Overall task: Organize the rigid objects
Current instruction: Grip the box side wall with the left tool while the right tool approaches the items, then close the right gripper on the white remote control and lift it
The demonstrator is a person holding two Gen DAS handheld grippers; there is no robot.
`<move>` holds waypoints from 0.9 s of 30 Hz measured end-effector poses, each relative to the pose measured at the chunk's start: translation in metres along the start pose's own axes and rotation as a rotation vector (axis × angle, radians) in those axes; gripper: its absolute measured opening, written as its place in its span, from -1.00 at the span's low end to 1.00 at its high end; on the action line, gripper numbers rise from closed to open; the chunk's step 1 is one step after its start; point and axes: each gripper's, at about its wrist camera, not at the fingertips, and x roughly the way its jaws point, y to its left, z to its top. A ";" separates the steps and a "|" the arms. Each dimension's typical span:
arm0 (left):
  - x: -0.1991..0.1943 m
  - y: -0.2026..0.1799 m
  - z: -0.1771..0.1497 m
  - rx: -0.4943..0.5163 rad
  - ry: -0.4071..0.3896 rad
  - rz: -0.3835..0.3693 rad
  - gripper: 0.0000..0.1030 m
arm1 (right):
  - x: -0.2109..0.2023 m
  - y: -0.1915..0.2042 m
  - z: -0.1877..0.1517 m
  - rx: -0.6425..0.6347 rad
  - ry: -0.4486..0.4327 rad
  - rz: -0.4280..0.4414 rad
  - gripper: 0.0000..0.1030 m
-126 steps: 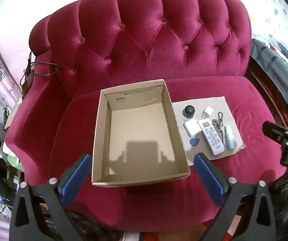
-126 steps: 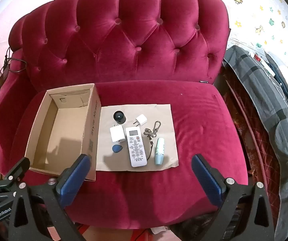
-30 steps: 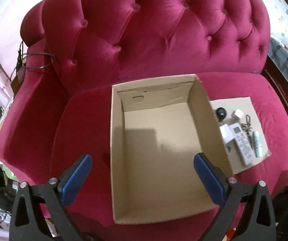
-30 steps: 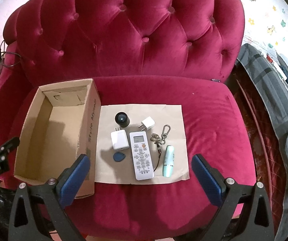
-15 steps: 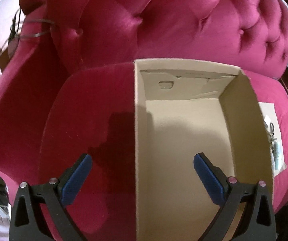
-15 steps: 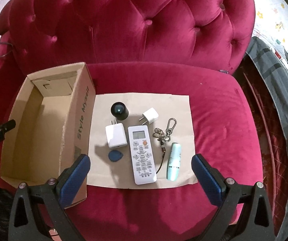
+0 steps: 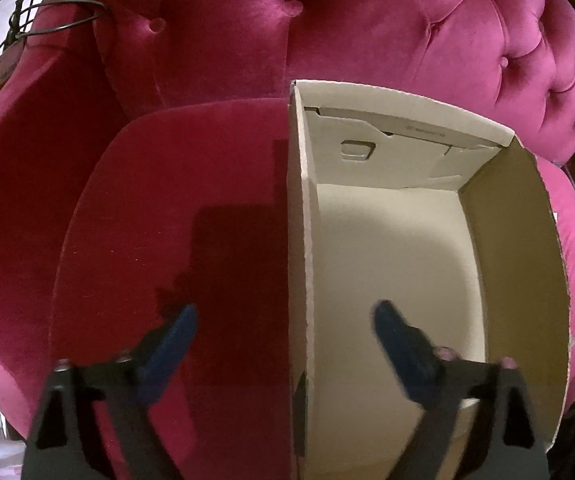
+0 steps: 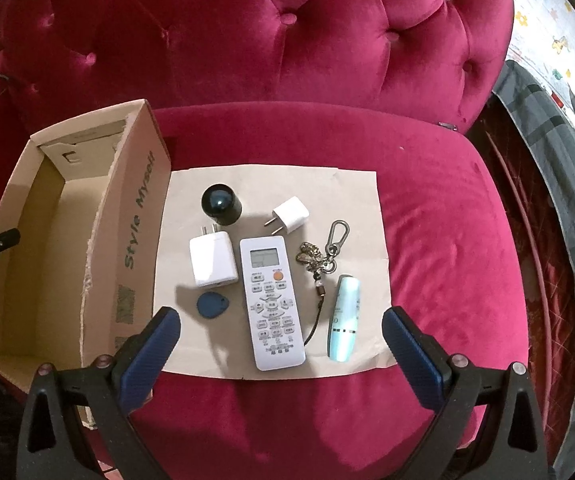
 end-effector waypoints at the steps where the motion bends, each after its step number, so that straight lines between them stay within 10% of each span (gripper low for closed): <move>1: 0.003 -0.001 -0.001 0.006 0.009 0.008 0.45 | 0.001 -0.001 0.000 0.001 0.001 0.001 0.99; 10: 0.015 -0.007 -0.005 0.038 0.053 -0.040 -0.69 | 0.016 -0.007 -0.005 0.003 0.022 0.008 0.99; 27: 0.016 -0.016 -0.007 0.045 0.037 -0.028 -0.70 | 0.063 -0.005 -0.002 -0.084 0.063 0.073 0.99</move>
